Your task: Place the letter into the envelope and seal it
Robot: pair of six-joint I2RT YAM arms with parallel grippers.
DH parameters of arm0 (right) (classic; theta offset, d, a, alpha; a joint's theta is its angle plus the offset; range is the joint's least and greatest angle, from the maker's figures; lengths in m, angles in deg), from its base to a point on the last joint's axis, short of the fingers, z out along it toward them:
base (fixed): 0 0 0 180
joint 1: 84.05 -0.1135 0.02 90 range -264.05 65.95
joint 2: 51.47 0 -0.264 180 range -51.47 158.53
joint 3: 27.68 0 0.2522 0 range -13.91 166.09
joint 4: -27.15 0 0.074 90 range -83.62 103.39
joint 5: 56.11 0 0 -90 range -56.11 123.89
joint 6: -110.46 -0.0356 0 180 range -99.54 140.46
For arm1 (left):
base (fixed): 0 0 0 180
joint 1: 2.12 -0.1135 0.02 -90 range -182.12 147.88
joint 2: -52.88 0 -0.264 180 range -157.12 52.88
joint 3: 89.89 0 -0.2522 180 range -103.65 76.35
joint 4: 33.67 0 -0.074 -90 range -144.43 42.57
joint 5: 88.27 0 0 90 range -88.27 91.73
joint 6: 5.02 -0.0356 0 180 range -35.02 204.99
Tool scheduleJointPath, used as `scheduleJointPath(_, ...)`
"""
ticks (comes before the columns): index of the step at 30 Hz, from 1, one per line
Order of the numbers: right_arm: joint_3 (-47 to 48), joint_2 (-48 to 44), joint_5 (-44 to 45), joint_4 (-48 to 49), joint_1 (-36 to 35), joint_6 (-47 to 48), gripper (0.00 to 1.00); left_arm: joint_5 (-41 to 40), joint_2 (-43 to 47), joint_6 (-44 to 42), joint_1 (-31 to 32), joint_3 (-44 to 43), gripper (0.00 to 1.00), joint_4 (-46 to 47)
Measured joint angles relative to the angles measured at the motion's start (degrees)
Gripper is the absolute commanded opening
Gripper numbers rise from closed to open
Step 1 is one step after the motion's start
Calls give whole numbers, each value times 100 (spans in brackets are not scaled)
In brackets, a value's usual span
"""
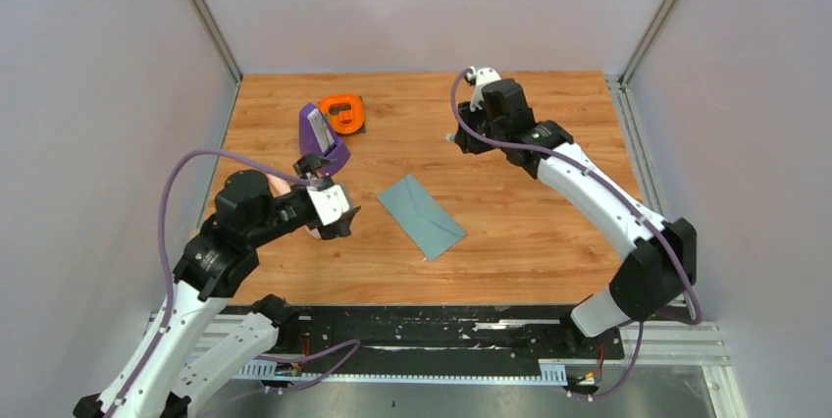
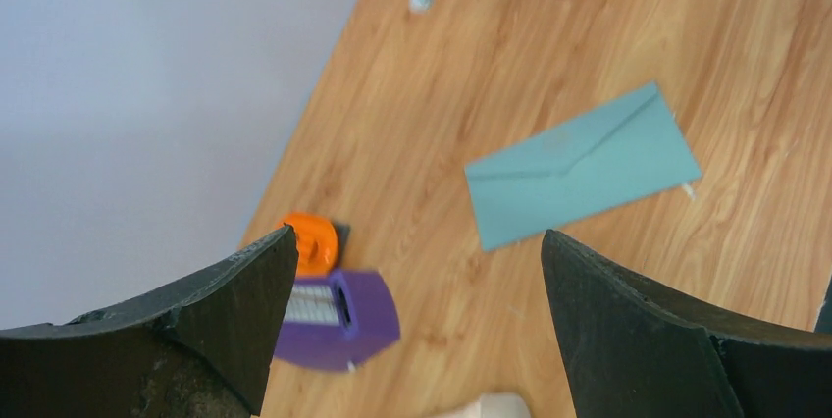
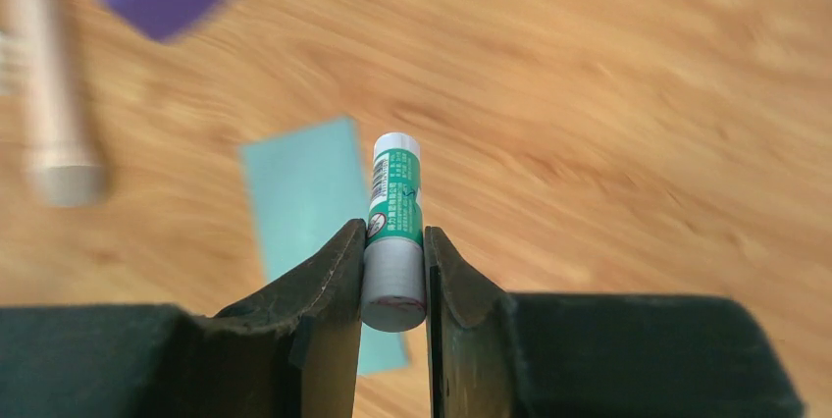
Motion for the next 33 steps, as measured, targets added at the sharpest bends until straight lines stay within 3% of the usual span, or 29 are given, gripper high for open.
scheduleJointPath(6,-431,970,868,-824,518,208,0,-1121,131,-37,-7,1250,100,133)
scheduleJointPath(12,-520,1600,909,-1071,586,269,0,-1600,555,-33,-37,2201,100,225)
scheduleJointPath(22,-103,2271,861,-1362,619,297,0,-1626,960,48,-125,2500,100,573)
scheduleJointPath(29,289,2540,903,-1622,619,354,13,-1674,990,50,-131,2677,100,649)
scheduleJointPath(33,691,2817,896,-1858,619,481,14,-1676,990,46,-131,2693,100,667)
